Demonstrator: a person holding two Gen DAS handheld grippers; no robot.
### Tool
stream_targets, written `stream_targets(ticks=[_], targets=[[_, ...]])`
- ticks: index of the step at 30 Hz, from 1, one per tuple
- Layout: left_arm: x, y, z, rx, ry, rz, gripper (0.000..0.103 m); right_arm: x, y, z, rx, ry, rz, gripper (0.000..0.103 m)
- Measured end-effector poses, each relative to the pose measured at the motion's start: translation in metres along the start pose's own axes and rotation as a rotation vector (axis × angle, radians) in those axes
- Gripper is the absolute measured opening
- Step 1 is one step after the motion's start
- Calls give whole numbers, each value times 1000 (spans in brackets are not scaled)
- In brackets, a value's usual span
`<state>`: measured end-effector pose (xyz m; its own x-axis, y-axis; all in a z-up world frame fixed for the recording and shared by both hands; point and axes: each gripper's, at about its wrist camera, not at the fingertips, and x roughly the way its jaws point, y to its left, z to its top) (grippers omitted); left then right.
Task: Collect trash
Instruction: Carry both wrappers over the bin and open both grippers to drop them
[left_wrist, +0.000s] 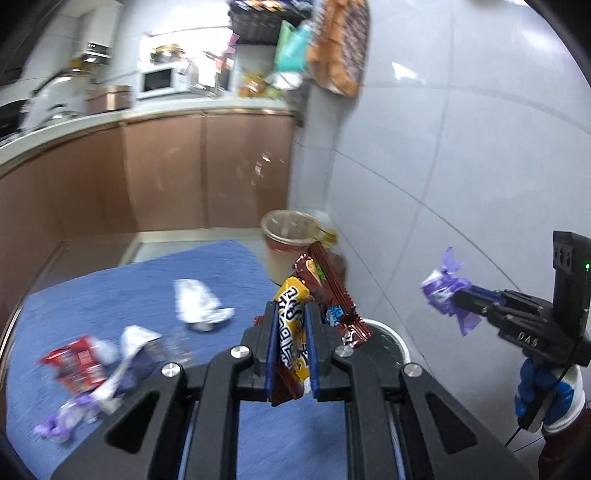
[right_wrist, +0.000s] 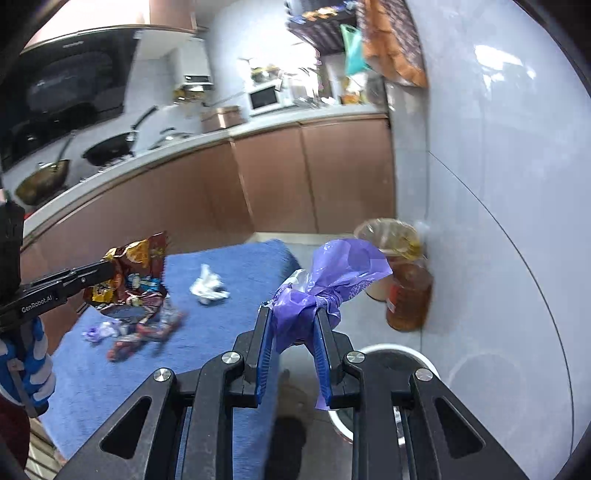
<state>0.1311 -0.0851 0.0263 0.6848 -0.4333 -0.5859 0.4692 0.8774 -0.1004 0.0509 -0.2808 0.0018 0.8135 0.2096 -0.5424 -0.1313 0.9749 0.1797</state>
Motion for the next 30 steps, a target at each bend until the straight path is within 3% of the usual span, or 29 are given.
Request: stream_targets(ticks=[9, 15, 25, 30], targets=[[129, -65, 0, 115, 172, -87, 13, 58, -56, -25, 80, 113, -91, 20], [202, -86, -9, 116, 279, -109, 13, 92, -95, -42, 127, 178, -155, 21], [271, -109, -26, 75, 386, -130, 17, 131, -131, -68, 180, 257, -233, 23], [287, -105, -30, 18, 416, -150, 27, 139, -139, -76, 188, 280, -272, 24]])
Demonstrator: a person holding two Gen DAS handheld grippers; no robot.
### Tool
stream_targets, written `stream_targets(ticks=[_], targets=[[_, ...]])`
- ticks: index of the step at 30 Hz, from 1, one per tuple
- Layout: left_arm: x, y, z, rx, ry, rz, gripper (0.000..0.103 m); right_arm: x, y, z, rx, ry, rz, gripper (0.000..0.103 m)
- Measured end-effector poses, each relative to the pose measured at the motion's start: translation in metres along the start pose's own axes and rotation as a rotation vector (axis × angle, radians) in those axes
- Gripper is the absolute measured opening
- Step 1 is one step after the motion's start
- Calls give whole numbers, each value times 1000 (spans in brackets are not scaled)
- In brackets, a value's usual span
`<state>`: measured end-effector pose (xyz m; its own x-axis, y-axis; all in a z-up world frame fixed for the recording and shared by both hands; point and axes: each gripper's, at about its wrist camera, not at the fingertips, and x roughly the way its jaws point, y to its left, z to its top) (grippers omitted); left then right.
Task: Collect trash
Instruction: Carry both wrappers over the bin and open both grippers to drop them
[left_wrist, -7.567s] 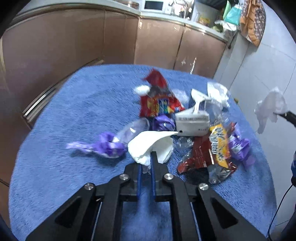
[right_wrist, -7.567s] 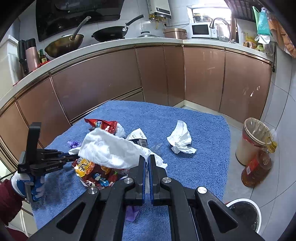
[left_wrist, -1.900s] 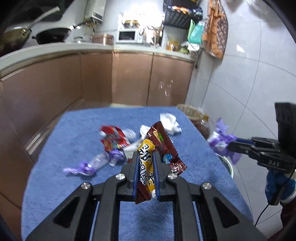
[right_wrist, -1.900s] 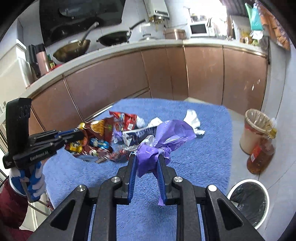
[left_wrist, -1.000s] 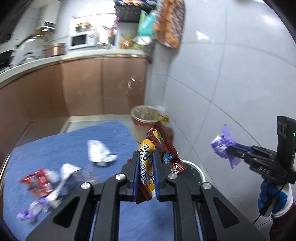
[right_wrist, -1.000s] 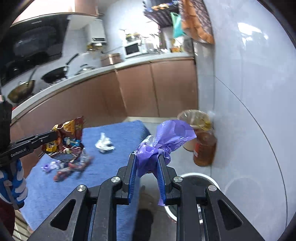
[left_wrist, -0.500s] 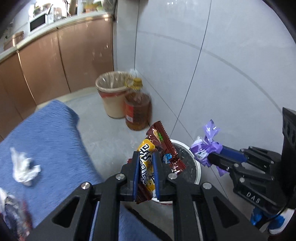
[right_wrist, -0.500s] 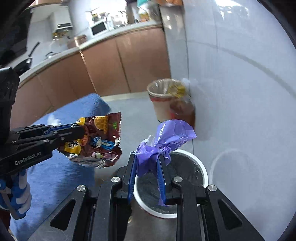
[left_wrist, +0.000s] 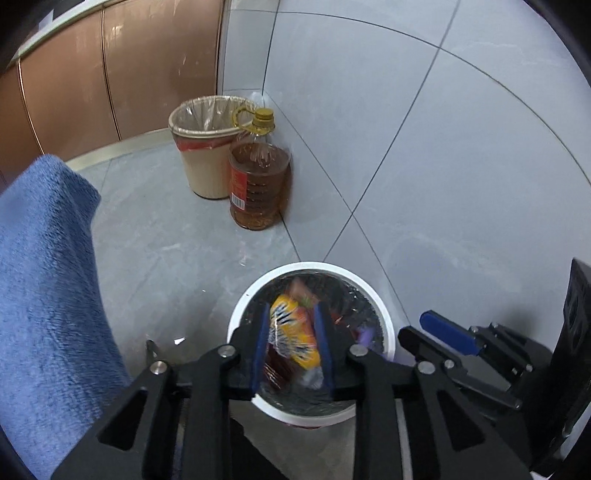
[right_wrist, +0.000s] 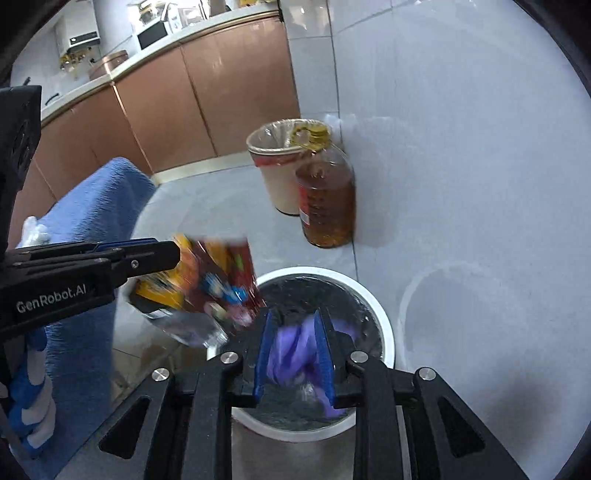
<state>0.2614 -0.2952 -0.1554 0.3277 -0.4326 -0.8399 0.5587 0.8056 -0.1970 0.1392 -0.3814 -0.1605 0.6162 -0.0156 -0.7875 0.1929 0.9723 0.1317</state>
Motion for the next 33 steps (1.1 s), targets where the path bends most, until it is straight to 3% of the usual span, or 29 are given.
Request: stream_targets(ticks=[4, 14, 19, 24, 33], targets=[[-4, 1, 0, -21, -19, -20, 41, -2, -2, -3, 8, 1, -9, 25], [-51, 5, -4, -44, -101, -25, 42, -32, 15, 6, -10, -61, 14, 30], [-88, 14, -11, -60, -152, -20, 42, -60, 29, 12, -33, -108, 27, 31], [-129, 25, -22, -73, -210, -7, 50, -90, 44, 17, -62, -156, 44, 34], [-208, 55, -49, -118, -338, 36, 51, -149, 87, 24, -138, -254, 88, 34]])
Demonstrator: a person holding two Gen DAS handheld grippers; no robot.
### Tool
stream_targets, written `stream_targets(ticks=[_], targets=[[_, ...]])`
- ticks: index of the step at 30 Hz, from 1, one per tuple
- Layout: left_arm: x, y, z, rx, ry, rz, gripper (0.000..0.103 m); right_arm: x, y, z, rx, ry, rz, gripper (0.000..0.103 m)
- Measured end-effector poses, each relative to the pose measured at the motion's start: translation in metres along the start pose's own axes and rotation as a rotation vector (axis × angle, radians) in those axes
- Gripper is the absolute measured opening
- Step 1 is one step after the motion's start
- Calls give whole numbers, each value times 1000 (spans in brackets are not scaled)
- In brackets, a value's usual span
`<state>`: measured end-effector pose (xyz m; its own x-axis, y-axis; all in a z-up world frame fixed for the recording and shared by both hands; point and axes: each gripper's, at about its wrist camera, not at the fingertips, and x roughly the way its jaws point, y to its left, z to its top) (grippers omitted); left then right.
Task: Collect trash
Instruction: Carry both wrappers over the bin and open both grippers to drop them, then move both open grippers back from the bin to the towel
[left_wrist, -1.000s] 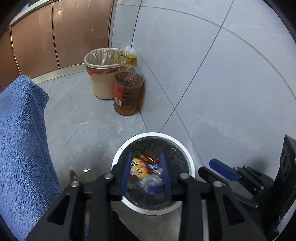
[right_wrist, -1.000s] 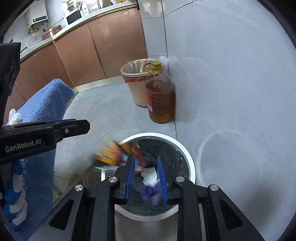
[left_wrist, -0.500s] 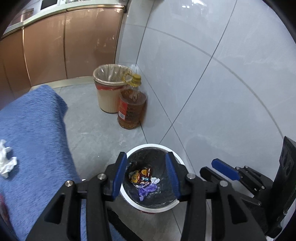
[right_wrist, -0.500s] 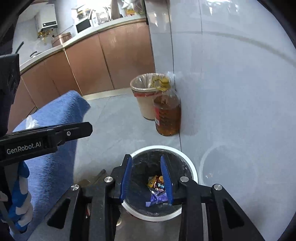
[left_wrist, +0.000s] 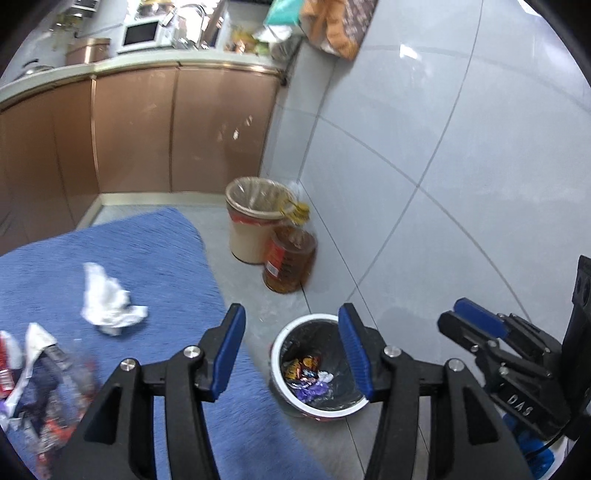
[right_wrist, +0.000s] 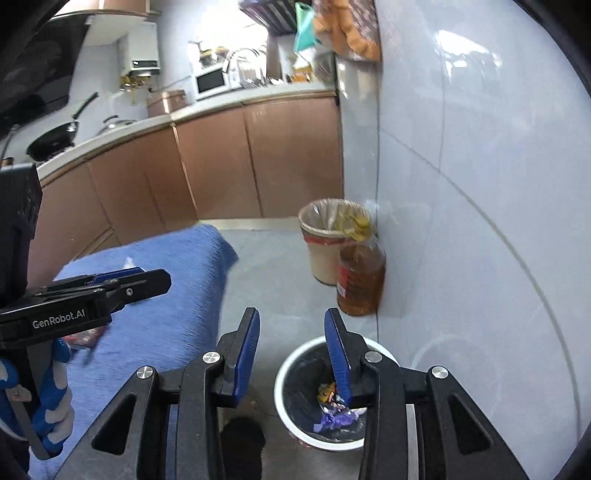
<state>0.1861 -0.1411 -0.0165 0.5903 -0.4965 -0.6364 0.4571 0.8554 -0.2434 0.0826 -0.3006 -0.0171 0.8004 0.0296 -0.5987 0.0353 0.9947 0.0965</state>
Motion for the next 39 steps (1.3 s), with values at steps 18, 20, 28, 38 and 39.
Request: stream_targets(ticks=[18, 20, 28, 38, 39], targets=[[-191, 69, -28, -54, -263, 217, 53, -109, 99, 29, -155, -182, 165, 45], [-207, 83, -32, -77, -280, 251, 56, -118, 107, 30, -163, -195, 181, 45], [-262, 145, -48, -157, -319, 362, 56, -128, 128, 37, -173, -208, 257, 47], [-265, 215, -65, -260, -289, 450, 68, -89, 154, 39, -194, -140, 327, 49], [-259, 223, -68, -271, -276, 448, 68, -83, 155, 39, -196, -129, 330, 49]])
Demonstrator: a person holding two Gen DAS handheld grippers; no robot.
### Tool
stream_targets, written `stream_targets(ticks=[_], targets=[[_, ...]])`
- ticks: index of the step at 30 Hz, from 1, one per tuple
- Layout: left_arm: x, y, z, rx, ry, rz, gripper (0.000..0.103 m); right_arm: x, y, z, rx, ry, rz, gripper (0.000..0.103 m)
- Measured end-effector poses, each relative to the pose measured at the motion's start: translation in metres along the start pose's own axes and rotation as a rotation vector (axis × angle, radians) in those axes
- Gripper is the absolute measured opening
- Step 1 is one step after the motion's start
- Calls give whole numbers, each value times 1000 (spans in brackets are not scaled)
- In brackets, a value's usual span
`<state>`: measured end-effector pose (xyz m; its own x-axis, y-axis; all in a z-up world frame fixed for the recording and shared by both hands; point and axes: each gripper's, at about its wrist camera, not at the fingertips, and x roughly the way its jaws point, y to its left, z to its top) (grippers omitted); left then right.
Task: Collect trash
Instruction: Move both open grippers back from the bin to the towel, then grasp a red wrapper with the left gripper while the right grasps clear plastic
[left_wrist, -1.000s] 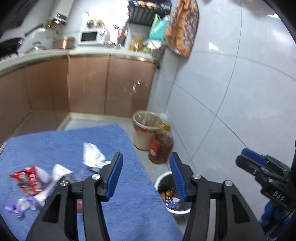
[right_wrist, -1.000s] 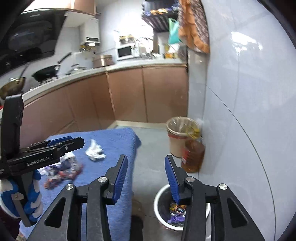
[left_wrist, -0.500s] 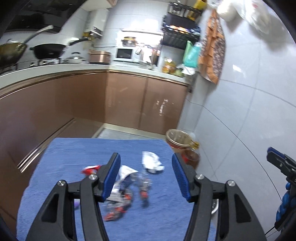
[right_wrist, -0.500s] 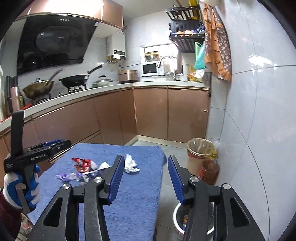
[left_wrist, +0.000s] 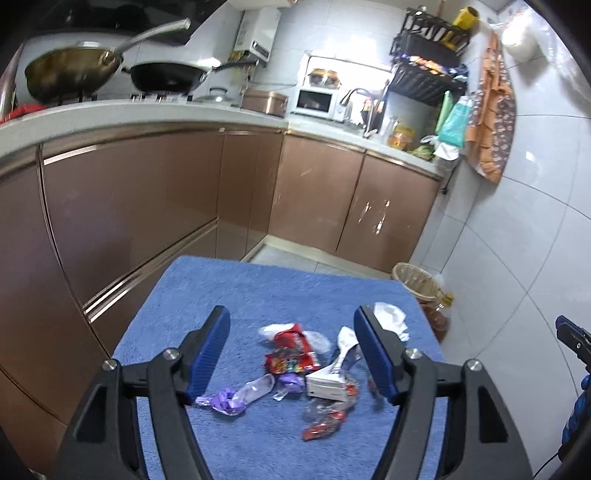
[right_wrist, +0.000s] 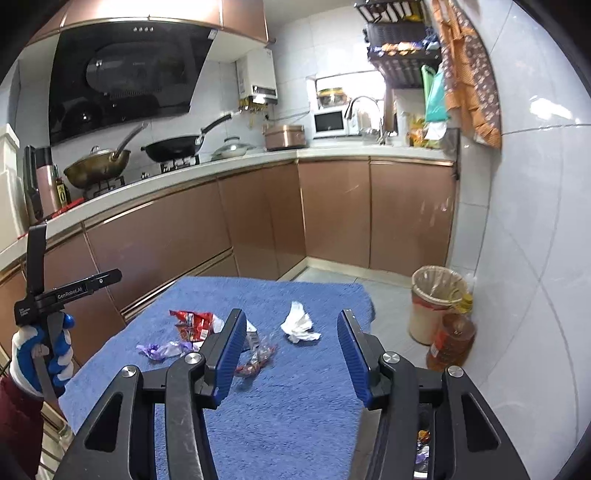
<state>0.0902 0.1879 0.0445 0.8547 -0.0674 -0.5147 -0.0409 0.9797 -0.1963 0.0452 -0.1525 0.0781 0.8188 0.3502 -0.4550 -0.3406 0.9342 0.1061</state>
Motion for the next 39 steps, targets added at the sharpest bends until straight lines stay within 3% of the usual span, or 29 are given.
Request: stream_targets(ticks=[10, 19, 24, 34, 39], targets=[[98, 14, -26, 0, 171, -31, 68, 89, -6, -19, 50, 169, 45, 49], [158, 14, -43, 30, 248, -58, 66, 178, 8, -45, 66, 341, 121, 50], [176, 16, -49, 32, 282, -93, 43, 223, 23, -60, 65, 423, 159, 50], [181, 17, -55, 33, 285, -145, 13, 270, 25, -85, 114, 526, 183, 50], [176, 13, -55, 27, 273, -154, 7, 273, 25, -89, 125, 527, 199, 24]])
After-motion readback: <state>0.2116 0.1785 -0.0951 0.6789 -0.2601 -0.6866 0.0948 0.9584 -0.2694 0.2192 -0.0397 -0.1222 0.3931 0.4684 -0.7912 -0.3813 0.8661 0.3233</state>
